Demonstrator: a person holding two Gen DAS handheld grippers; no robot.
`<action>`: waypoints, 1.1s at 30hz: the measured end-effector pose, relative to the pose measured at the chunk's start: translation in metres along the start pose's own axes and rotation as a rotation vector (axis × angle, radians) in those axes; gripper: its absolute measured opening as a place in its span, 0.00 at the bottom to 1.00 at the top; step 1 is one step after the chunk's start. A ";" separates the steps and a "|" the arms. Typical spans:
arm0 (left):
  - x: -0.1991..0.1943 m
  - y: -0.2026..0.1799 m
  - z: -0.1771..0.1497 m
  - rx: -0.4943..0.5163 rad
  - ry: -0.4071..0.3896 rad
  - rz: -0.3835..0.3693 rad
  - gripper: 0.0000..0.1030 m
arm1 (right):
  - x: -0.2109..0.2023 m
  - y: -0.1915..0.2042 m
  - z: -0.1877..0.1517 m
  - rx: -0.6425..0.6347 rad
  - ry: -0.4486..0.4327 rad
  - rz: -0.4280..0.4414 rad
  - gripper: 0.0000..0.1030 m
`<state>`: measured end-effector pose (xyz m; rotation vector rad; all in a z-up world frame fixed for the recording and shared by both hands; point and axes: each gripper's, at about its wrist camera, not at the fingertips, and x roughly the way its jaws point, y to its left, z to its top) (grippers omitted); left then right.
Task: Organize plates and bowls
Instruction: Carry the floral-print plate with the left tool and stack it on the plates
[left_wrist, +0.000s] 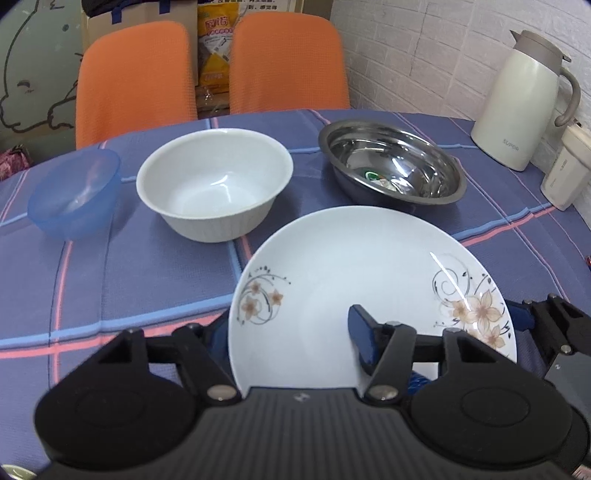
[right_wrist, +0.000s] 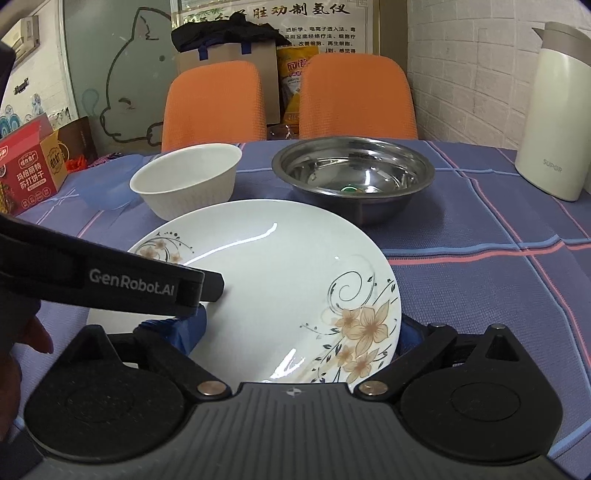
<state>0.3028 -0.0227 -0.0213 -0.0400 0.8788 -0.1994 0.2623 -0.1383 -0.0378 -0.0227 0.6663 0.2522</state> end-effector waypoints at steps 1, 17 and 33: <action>0.000 0.002 0.001 -0.002 0.006 -0.013 0.56 | -0.001 -0.002 0.000 0.008 0.000 0.011 0.85; -0.042 0.014 -0.019 -0.024 -0.019 -0.022 0.50 | -0.040 0.024 -0.009 0.032 -0.042 0.030 0.85; -0.169 0.091 -0.094 -0.122 -0.141 0.127 0.50 | -0.094 0.139 -0.027 -0.078 -0.108 0.209 0.85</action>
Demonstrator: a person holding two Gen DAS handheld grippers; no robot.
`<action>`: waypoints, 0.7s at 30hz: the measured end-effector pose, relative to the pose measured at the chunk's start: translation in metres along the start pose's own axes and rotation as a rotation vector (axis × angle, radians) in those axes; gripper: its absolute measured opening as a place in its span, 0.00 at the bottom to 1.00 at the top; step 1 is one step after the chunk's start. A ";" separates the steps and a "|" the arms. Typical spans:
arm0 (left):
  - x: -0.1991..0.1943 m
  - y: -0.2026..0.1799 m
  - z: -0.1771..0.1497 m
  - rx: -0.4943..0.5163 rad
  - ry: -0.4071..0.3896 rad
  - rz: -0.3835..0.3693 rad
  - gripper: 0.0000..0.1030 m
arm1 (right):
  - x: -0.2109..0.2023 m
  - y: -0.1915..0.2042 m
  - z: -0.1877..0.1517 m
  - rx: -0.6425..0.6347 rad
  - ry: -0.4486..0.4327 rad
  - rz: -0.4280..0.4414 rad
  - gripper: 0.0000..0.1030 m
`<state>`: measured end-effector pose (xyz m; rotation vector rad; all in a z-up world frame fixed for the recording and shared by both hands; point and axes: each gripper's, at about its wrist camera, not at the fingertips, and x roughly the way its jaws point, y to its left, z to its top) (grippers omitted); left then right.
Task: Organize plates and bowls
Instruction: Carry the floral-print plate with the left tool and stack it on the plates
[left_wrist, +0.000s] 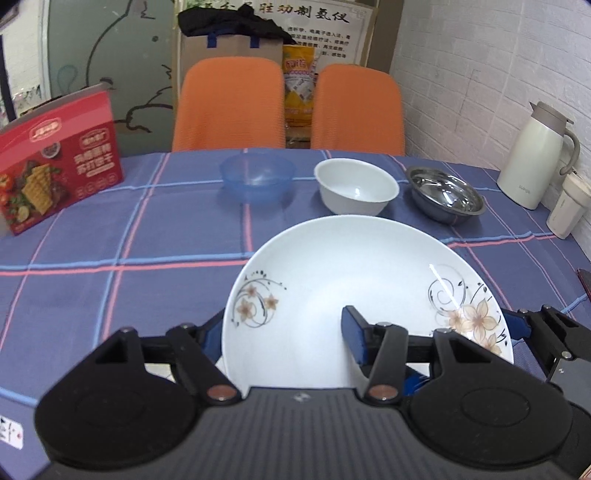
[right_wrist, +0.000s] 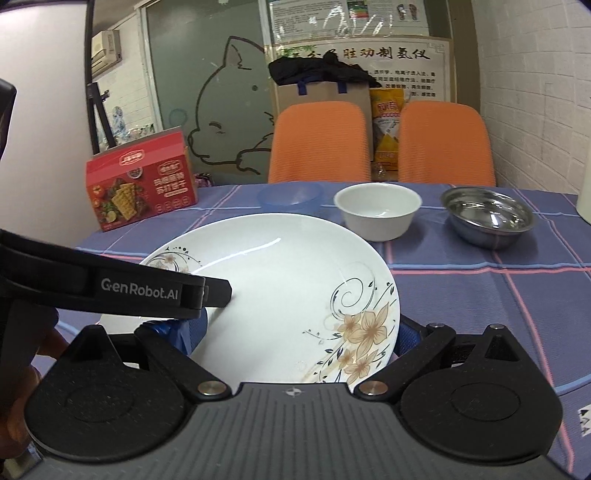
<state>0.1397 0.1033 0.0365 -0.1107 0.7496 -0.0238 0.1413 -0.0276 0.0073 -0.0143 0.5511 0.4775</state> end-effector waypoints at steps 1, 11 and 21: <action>-0.006 0.009 -0.005 -0.013 0.001 0.013 0.50 | 0.001 0.008 -0.002 -0.007 0.005 0.014 0.85; -0.027 0.068 -0.047 -0.106 0.026 0.084 0.51 | 0.010 0.061 -0.024 -0.075 0.084 0.096 0.85; -0.029 0.073 -0.059 -0.089 -0.020 0.079 0.58 | 0.008 0.071 -0.033 -0.190 0.088 0.051 0.85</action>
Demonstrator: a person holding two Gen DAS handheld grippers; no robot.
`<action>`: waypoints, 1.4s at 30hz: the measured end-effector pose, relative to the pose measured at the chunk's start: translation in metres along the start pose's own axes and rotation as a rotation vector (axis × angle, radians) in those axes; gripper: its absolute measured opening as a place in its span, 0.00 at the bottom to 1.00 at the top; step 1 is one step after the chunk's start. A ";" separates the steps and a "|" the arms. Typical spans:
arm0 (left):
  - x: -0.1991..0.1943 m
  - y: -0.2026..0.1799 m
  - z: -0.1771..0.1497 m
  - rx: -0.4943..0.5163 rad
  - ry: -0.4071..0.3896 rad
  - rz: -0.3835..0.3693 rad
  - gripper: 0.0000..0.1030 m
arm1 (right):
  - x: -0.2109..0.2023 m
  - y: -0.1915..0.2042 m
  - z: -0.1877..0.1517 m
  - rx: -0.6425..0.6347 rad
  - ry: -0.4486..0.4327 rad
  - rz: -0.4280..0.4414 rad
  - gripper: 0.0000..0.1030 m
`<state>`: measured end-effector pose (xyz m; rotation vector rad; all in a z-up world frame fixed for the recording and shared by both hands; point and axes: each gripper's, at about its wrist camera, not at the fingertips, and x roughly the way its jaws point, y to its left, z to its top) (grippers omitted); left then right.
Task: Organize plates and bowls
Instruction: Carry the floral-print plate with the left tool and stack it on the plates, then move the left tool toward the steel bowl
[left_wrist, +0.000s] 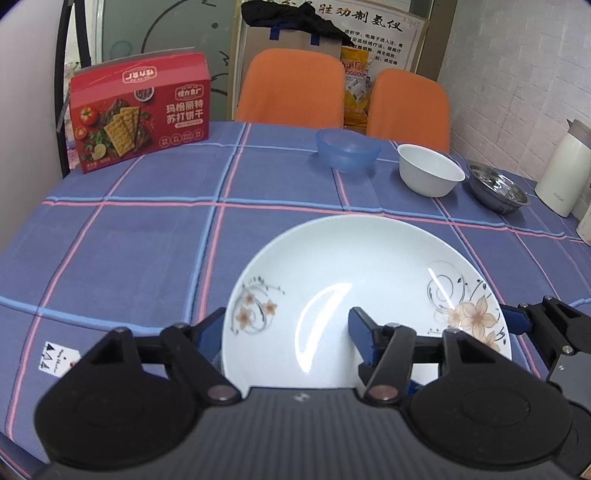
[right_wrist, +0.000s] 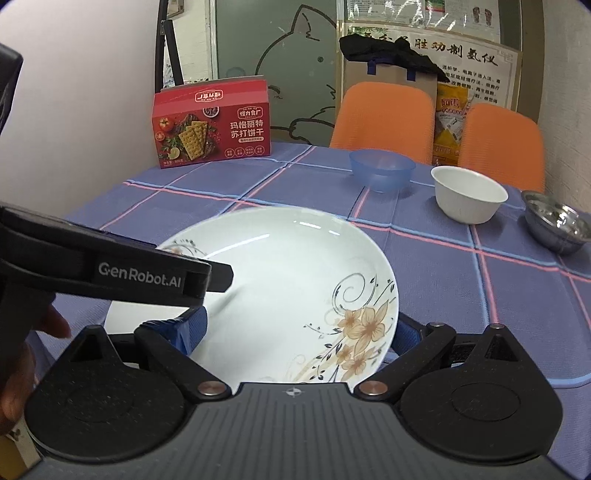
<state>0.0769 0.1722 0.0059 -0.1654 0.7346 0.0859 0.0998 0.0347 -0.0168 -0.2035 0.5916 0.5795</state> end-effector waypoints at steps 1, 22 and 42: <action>-0.001 0.001 0.000 -0.001 -0.008 -0.002 0.59 | 0.002 -0.001 0.000 -0.008 0.026 -0.013 0.85; -0.017 -0.019 0.014 0.004 -0.062 -0.052 0.69 | -0.022 -0.068 -0.011 0.257 -0.002 0.032 0.84; 0.041 -0.135 0.046 0.169 0.054 -0.141 0.69 | -0.044 -0.210 -0.044 0.510 0.015 -0.166 0.84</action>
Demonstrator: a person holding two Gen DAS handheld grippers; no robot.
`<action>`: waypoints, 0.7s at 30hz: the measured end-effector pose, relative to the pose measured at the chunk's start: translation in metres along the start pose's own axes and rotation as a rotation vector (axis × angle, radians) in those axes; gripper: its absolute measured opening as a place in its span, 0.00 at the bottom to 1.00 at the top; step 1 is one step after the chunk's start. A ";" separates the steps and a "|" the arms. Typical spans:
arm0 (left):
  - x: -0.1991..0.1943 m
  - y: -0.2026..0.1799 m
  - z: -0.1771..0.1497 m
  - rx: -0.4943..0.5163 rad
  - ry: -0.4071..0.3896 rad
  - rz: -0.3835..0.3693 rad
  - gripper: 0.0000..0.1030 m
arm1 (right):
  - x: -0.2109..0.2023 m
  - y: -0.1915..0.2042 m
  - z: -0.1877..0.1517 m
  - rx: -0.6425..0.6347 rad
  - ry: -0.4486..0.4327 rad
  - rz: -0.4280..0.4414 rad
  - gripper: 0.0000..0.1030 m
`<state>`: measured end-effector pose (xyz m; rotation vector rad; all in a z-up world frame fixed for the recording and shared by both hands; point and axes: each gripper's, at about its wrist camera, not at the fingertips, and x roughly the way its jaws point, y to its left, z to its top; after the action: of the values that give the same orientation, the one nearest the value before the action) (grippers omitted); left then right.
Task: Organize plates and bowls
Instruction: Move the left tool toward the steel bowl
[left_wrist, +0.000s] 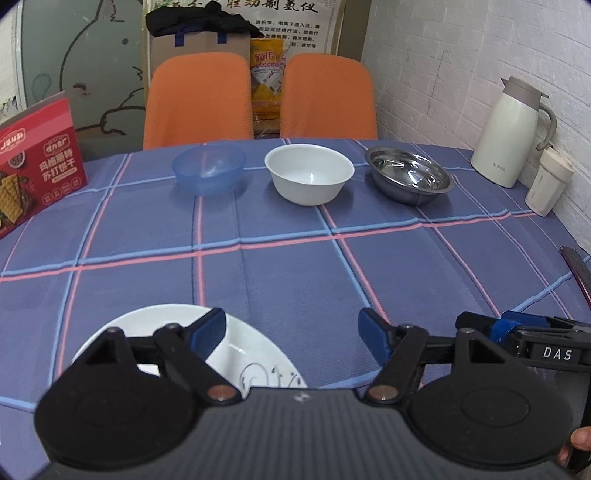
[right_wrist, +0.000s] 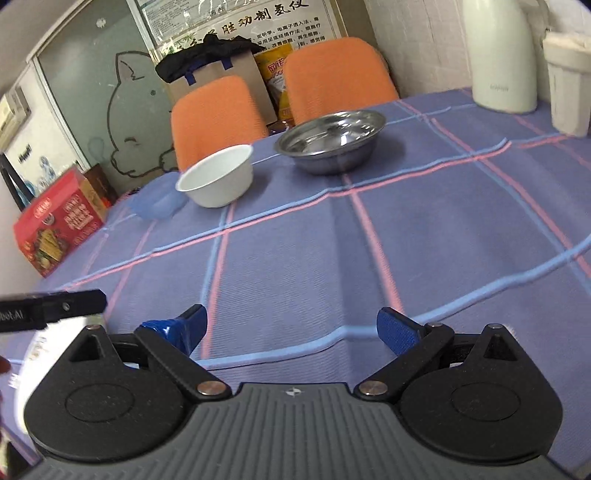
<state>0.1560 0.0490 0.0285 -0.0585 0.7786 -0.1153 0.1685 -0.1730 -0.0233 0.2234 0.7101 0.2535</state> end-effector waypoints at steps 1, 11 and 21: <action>0.005 -0.004 0.004 0.006 0.008 -0.005 0.69 | 0.002 -0.004 0.003 -0.011 -0.002 -0.018 0.84; 0.056 -0.050 0.063 0.047 0.030 -0.105 0.69 | 0.023 -0.043 0.055 -0.029 -0.059 -0.072 0.84; 0.101 -0.082 0.104 0.099 0.022 -0.094 0.69 | 0.046 -0.058 0.075 -0.083 -0.037 -0.076 0.84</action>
<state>0.2941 -0.0435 0.0399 -0.0001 0.7912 -0.2440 0.2611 -0.2228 -0.0125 0.1212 0.6687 0.2059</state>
